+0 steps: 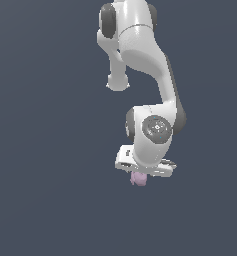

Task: Pick up the object and move it to a goal position.

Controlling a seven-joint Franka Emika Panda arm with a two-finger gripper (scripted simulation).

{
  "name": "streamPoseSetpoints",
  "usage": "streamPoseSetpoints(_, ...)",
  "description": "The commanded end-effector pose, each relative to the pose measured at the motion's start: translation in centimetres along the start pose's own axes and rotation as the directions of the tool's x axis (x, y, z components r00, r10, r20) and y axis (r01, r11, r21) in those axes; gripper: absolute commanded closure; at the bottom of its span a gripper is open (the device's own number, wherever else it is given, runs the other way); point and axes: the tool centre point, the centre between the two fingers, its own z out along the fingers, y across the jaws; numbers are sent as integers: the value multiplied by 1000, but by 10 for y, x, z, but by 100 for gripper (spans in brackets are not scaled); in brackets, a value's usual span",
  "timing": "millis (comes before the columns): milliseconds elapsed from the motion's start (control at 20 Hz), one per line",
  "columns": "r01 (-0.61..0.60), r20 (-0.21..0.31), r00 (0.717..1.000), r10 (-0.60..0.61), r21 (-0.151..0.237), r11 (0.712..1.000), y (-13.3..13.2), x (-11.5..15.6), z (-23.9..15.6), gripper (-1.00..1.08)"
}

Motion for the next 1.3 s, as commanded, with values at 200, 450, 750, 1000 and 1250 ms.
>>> streamPoseSetpoints(200,-1,0,1000,1,0,1000,0,-1,25,-92)
streamPoseSetpoints(450,-2,0,1000,2,0,1000,0,-1,48,-92)
streamPoseSetpoints(750,-2,0,1000,2,0,1000,0,0,49,-92)
streamPoseSetpoints(1000,-2,0,1000,2,0,1000,0,0,49,108)
streamPoseSetpoints(1250,-2,0,1000,2,0,1000,0,0,49,108)
